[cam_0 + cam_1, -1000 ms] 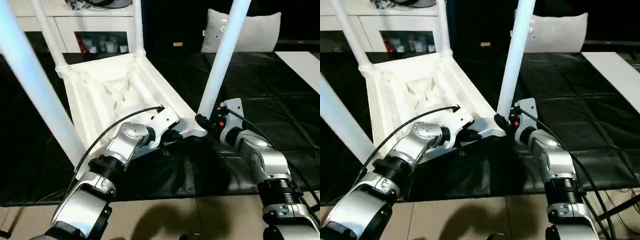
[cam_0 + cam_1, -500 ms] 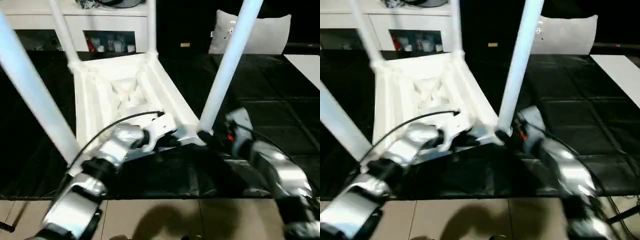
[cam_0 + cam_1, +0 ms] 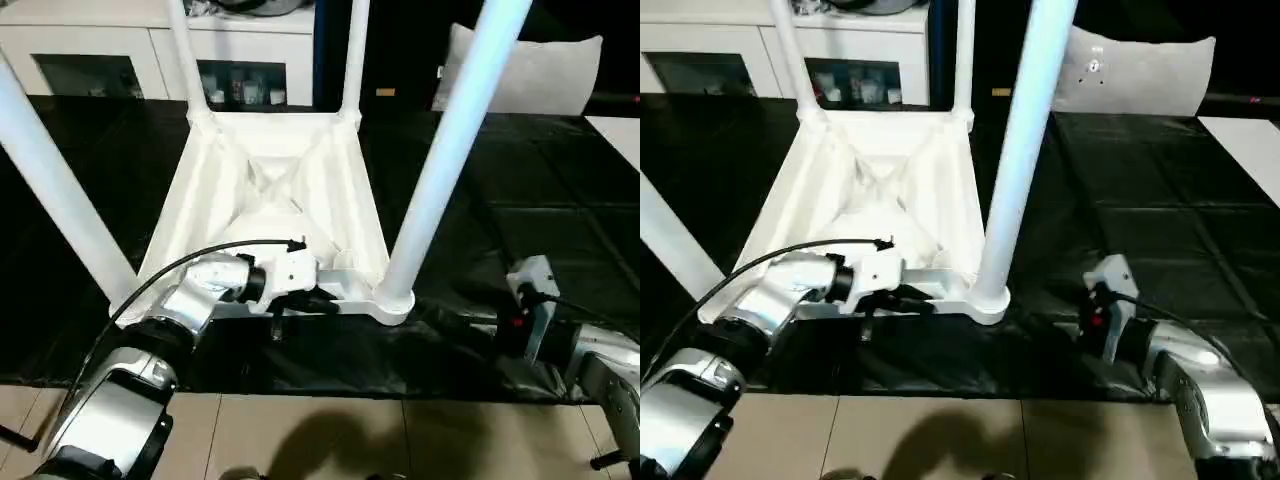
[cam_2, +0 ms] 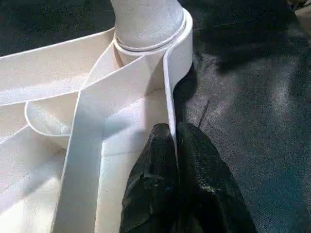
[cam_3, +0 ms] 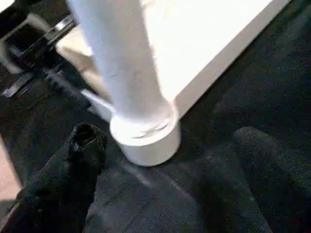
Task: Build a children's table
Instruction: Rotate leg to tighten
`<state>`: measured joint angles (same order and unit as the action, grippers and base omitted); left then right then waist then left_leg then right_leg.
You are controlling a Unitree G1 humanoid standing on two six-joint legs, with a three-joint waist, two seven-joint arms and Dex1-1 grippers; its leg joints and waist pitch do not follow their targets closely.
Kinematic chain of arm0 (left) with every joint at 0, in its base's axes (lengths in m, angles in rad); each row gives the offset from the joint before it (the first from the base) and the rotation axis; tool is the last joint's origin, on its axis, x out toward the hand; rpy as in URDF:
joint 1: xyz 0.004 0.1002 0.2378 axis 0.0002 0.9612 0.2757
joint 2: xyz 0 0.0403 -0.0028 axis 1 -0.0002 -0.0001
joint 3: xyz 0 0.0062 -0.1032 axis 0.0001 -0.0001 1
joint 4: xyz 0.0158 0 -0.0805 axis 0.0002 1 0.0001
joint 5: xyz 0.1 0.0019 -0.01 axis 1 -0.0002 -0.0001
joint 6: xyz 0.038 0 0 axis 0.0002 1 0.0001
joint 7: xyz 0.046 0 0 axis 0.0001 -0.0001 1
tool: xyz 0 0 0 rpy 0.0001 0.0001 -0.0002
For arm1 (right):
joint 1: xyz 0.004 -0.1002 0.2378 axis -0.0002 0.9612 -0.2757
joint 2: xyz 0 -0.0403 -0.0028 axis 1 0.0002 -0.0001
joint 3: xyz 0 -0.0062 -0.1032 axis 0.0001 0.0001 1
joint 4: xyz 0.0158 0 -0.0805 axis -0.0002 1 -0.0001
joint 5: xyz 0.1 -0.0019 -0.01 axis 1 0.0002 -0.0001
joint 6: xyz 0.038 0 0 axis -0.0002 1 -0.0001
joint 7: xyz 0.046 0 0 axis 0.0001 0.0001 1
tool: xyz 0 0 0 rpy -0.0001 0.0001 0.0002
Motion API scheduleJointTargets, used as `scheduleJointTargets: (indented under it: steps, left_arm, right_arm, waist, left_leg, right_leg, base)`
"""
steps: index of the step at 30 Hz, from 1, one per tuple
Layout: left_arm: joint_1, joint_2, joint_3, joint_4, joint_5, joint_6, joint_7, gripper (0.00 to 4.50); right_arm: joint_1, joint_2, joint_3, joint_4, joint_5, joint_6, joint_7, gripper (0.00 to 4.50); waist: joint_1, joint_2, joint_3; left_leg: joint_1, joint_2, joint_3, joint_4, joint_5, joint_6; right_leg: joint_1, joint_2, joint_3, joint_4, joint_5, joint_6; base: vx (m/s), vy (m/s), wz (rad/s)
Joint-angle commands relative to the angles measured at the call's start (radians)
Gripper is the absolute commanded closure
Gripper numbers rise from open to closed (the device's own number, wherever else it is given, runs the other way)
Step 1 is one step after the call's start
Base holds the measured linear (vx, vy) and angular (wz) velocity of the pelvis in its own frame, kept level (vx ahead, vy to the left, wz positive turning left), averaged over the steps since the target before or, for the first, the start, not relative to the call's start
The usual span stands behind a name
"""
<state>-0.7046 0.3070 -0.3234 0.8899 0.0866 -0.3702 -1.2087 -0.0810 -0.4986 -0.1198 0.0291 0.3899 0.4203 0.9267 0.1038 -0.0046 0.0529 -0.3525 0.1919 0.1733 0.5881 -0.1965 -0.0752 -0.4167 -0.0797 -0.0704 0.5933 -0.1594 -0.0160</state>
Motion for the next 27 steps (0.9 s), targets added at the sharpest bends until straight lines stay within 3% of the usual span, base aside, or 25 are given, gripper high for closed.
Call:
scheduleJointTargets:
  steps: [1,4,6,7,9,11,12,14,17,21,22,23,25,27]
  left_arm:
    - [0.006,-0.009,0.036,-0.016,-0.063,-0.033,-0.031,4.23]
    - [0.069,-0.016,0.101,-0.123,-0.179,0.018,-0.078,3.96]
    - [0.125,-0.018,0.127,-0.225,-0.241,0.070,-0.075,3.74]
    - [0.146,-0.020,0.136,-0.261,-0.262,0.084,-0.066,3.74]
    - [0.172,-0.023,0.148,-0.311,-0.286,0.108,-0.045,3.60]
    - [0.248,-0.045,0.215,-0.450,-0.342,0.189,0.080,3.42]
    - [0.274,-0.055,0.238,-0.489,-0.341,0.217,0.145,3.33]
    - [0.301,-0.066,0.263,-0.527,-0.324,0.247,0.219,3.20]
    - [0.371,-0.111,0.320,-0.640,-0.272,0.330,0.419,2.81]
    - [0.478,-0.226,0.407,-0.800,-0.149,0.360,0.748,2.45]
    - [0.513,-0.240,0.402,-0.855,-0.138,0.402,0.784,2.37]
    - [0.578,-0.254,0.384,-0.936,-0.109,0.445,0.817,2.29]
    - [0.601,-0.252,0.372,-0.966,-0.101,0.462,0.825,2.10]
    - [0.628,-0.249,0.371,-1.019,-0.096,0.504,0.855,2.00]
  right_arm:
    - [0.001,0.020,-0.021,-0.039,0.012,-0.023,-0.038,0.00]
    - [0.015,0.072,-0.040,-0.080,0.015,-0.002,-0.138,0.00]
    - [0.036,0.095,-0.051,-0.116,0.039,0.003,-0.158,0.00]
    - [0.047,0.100,-0.054,-0.131,0.051,0.007,-0.158,0.00]
    - [0.066,0.101,-0.051,-0.158,0.060,0.002,-0.144,0.00]
    - [0.090,0.120,-0.058,-0.196,0.081,-0.022,-0.138,0.00]
    - [0.093,0.131,-0.063,-0.201,0.081,-0.033,-0.151,0.00]
    - [0.095,0.148,-0.068,-0.208,0.080,-0.040,-0.180,0.00]
    - [0.100,0.187,-0.079,-0.231,0.068,-0.034,-0.258,0.00]
    - [0.132,0.246,-0.081,-0.281,0.011,-0.061,-0.397,0.00]
    - [0.145,0.258,-0.076,-0.296,-0.008,-0.072,-0.418,0.00]
    - [0.165,0.287,-0.069,-0.334,-0.005,-0.058,-0.452,0.00]
    - [0.172,0.293,-0.059,-0.353,-0.003,-0.045,-0.461,0.00]
    - [0.177,0.296,-0.022,-0.387,0.010,0.001,-0.467,0.00]
  waist:
    - [0.001,-0.025,-0.063]
    - [-0.004,-0.024,-0.063]
    - [-0.004,-0.025,-0.068]
    - [-0.005,-0.023,-0.066]
    - [-0.008,-0.029,-0.061]
    - [-0.010,-0.031,-0.055]
    - [-0.013,-0.026,-0.056]
    - [-0.017,-0.031,-0.051]
    - [-0.024,-0.034,-0.050]
    - [-0.024,-0.032,-0.052]
    - [-0.025,-0.033,-0.053]
    - [-0.026,-0.044,-0.052]
    - [-0.026,-0.038,-0.052]
    - [-0.023,-0.039,-0.050]
  left_leg:
    - [-0.002,0.028,-0.003,-0.066,-0.169,0.066]
    - [-0.006,0.030,-0.005,-0.069,-0.159,0.056]
    - [-0.004,0.042,-0.005,-0.070,-0.147,0.051]
    - [-0.005,0.040,-0.004,-0.069,-0.148,0.056]
    - [-0.004,0.040,-0.002,-0.071,-0.180,0.066]
    - [-0.007,0.041,-0.003,-0.073,-0.212,0.058]
    - [-0.006,0.041,-0.005,-0.074,-0.234,0.046]
    - [-0.006,0.034,-0.005,-0.074,-0.239,0.045]
    - [-0.006,0.036,-0.008,-0.074,-0.251,0.028]
    - [-0.007,0.031,-0.009,-0.073,-0.238,0.033]
    - [-0.009,0.035,-0.009,-0.073,-0.233,0.030]
    - [-0.017,0.036,-0.010,-0.075,-0.217,0.039]
    - [-0.014,0.034,-0.009,-0.076,-0.215,0.046]
    - [-0.013,0.036,-0.012,-0.079,-0.229,0.045]
  right_leg:
    - [0.057,-0.067,0.039,-0.088,-0.421,-0.102]
    - [0.058,-0.069,0.040,-0.082,-0.403,-0.107]
    - [0.057,-0.071,0.045,-0.065,-0.308,-0.167]
    - [0.054,-0.067,0.044,-0.066,-0.285,-0.175]
    - [0.055,-0.066,0.043,-0.069,-0.295,-0.171]
    - [0.056,-0.070,0.043,-0.077,-0.355,-0.156]
    - [0.056,-0.070,0.041,-0.078,-0.408,-0.141]
    - [0.051,-0.064,0.039,-0.093,-0.480,-0.102]
    - [0.049,-0.064,0.038,-0.096,-0.539,-0.059]
    - [0.045,-0.055,0.037,-0.105,-0.518,-0.027]
    - [0.047,-0.054,0.038,-0.099,-0.494,-0.030]
    - [0.049,-0.054,0.040,-0.095,-0.459,-0.037]
    - [0.046,-0.051,0.041,-0.095,-0.451,-0.037]
    - [0.045,-0.048,0.042,-0.093,-0.439,-0.029]
  base:
    - [0.000,0.000,0.00]
    - [0.000,0.000,0.00]
    - [0.000,0.000,0.00]
    - [0.000,0.000,0.00]
    - [0.000,0.000,0.00]
    - [0.000,0.000,0.00]
    - [0.000,0.000,0.00]
    - [0.000,0.000,0.00]
    - [0.000,0.000,0.00]
    - [0.000,0.000,0.00]
    - [0.000,0.000,0.00]
    - [0.000,0.000,0.00]
    - [0.000,0.000,0.00]
    - [0.000,0.000,0.00]
